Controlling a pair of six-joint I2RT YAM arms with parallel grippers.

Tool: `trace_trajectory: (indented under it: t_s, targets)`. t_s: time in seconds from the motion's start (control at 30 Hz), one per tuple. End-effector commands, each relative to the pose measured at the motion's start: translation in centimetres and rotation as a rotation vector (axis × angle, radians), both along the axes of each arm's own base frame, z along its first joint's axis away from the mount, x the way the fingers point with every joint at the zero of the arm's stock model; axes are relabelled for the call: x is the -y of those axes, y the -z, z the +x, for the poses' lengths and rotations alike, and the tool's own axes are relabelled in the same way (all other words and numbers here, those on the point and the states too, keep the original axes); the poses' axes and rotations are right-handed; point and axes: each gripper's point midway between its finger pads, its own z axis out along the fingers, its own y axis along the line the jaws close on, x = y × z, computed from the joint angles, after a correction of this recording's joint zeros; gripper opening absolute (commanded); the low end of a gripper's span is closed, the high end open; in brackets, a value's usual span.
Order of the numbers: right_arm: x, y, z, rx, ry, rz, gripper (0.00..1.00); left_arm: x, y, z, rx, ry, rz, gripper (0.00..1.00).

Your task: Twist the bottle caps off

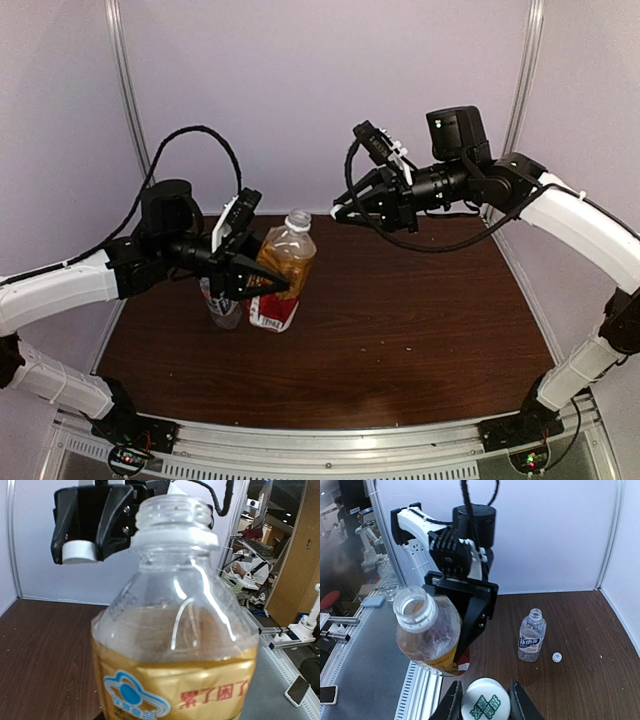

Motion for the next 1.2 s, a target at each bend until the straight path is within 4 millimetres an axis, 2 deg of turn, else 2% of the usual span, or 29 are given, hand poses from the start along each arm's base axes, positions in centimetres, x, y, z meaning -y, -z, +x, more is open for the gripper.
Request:
trace_trajectory:
  t_s: [0.0,0.13,0.27,0.4,0.6,0.63,0.93,1.17]
  targets:
    - [1.4,0.0,3.7,-0.020,0.230,0.023,0.14,-1.6,-1.7,3.3,0.128,-0.239,-0.030,0.39]
    - [2.0,4.3,7.2,-0.079,0.426,-0.046,0.15,-3.0,-1.1,6.5,0.166,-0.470,0.028,0.39]
    - [2.5,8.8,9.8,-0.156,0.586,-0.076,0.17,-5.0,-1.1,9.3,0.180,-0.689,0.052,0.39]
    - [2.0,13.8,11.9,-0.210,0.666,-0.133,0.17,-6.8,-1.9,10.8,0.194,-0.830,0.046,0.40]
    - [-0.1,20.6,14.2,-0.230,0.709,-0.239,0.17,-7.3,-1.6,10.8,0.204,-0.853,0.053,0.40]
    - [-0.5,22.2,14.6,-0.239,0.714,-0.268,0.17,-7.3,-1.5,10.8,0.204,-0.852,0.053,0.40]
    - [-3.8,28.6,17.8,-0.255,0.729,-0.368,0.18,-7.5,-0.6,10.1,0.190,-0.837,0.046,0.40]
    - [-4.6,32.1,19.6,-0.259,0.765,-0.438,0.21,-7.6,0.3,9.7,0.184,-0.826,0.049,0.40]
